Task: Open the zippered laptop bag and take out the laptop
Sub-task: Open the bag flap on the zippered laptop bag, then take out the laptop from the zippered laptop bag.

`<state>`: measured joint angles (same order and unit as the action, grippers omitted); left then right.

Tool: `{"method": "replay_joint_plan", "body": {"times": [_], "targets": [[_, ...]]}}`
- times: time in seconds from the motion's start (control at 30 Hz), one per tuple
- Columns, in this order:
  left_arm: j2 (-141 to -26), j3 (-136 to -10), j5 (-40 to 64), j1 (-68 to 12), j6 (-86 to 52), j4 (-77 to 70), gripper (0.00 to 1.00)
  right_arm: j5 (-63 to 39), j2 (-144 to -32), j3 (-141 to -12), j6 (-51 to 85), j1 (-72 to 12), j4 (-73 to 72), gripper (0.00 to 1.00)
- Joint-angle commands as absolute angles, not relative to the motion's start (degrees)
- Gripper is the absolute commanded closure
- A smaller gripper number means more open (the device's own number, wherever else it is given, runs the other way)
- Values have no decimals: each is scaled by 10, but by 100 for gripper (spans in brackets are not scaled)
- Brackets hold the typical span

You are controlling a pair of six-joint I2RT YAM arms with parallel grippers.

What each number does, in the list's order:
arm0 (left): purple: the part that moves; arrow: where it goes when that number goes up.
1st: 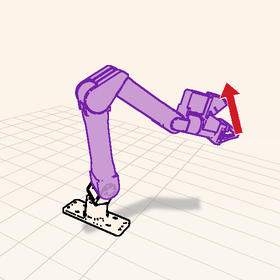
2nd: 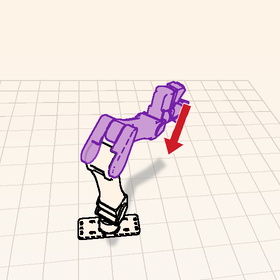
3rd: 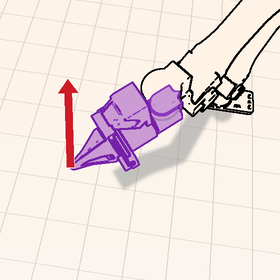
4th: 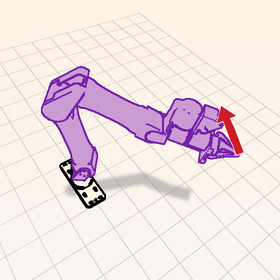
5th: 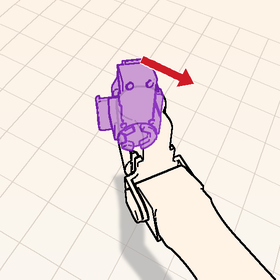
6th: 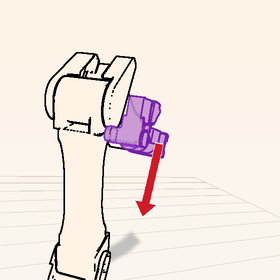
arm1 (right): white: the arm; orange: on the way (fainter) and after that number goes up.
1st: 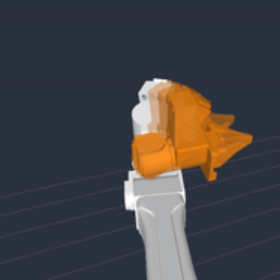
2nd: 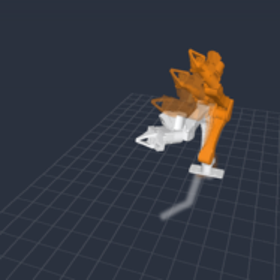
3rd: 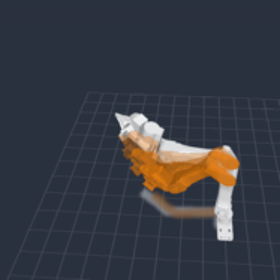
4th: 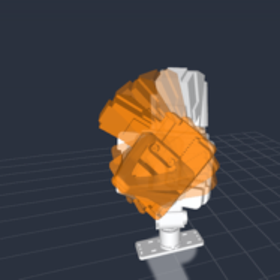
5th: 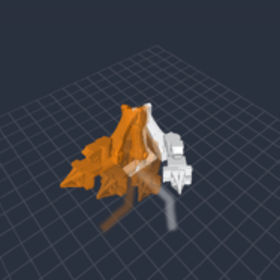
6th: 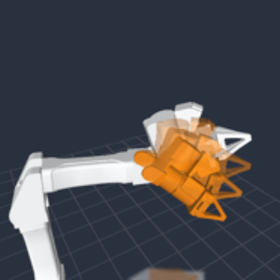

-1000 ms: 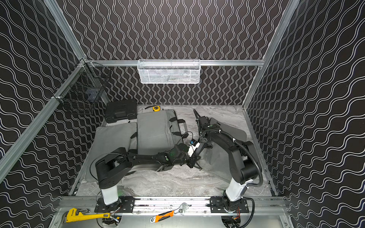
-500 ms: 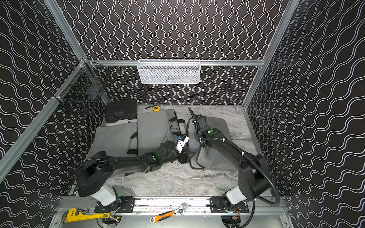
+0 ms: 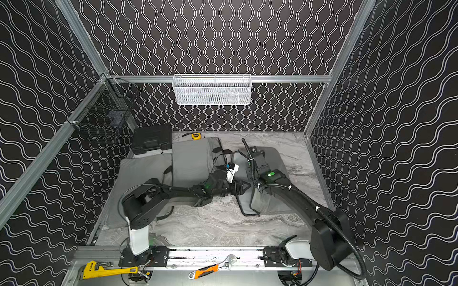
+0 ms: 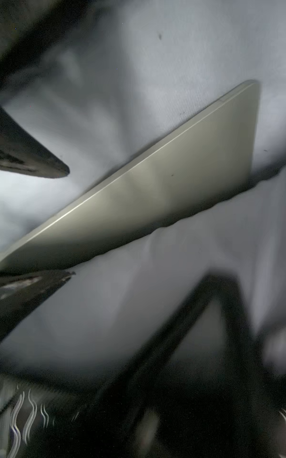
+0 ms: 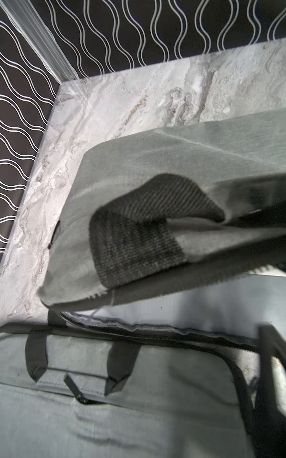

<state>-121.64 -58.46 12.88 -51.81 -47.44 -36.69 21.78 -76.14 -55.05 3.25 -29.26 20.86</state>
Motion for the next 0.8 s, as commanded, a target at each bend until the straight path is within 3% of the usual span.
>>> {"method": "replay_joint_plan", "body": {"times": [0.0,0.47,0.7,0.77], "targets": [[-1243,-609,156,-513,-538,-392,41,207,-743,-542,55,-294,155,100],[-1307,-666,111,-512,-613,-355,38,188,-747,-554,94,-294,153,100],[-1327,-680,146,-511,-641,-368,38,184,-751,-554,122,-295,141,100],[-1346,-698,164,-518,-659,-382,42,191,-738,-546,131,-294,133,100]]}}
